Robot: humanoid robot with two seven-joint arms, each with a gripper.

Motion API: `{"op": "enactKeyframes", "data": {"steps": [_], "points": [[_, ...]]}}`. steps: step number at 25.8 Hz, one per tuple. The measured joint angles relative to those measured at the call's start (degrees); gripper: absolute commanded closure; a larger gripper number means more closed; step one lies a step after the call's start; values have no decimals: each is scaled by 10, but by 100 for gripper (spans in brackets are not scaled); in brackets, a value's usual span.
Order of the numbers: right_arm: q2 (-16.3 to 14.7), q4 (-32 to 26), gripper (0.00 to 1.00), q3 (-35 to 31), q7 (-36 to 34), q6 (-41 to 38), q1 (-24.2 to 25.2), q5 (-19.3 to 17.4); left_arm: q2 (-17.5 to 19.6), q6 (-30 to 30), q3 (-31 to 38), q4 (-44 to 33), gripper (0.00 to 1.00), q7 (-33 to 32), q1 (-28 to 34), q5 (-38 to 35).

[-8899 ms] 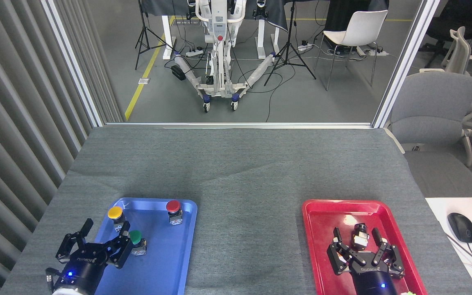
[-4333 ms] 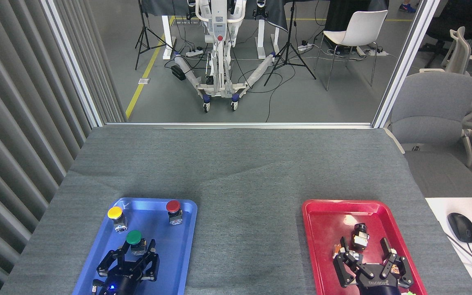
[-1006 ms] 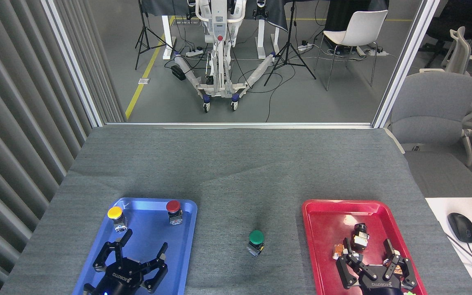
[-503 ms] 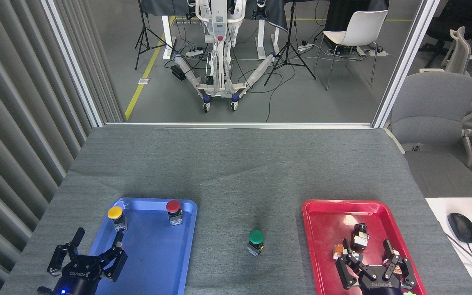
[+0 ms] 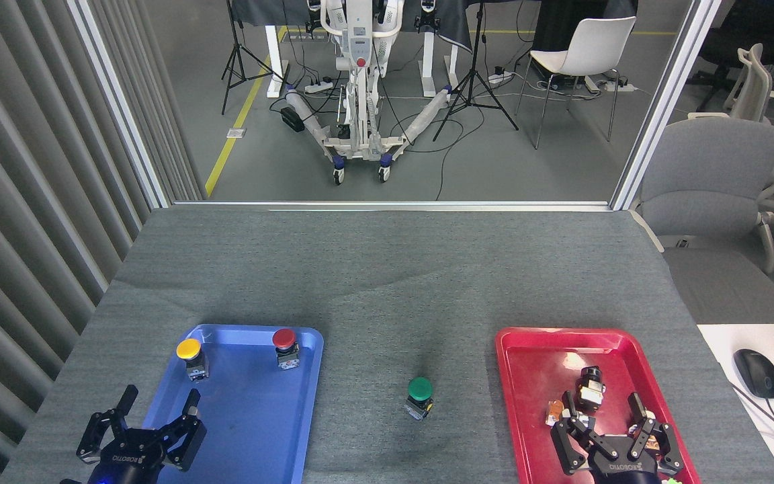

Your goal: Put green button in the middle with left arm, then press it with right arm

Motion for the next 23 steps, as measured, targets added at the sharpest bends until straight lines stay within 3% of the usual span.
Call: {"op": "enactKeyframes", "data": {"steps": [23], "points": [[3, 0, 0, -6, 2, 3, -2, -3, 17, 6, 15, 7, 0, -15, -9, 64]]}}
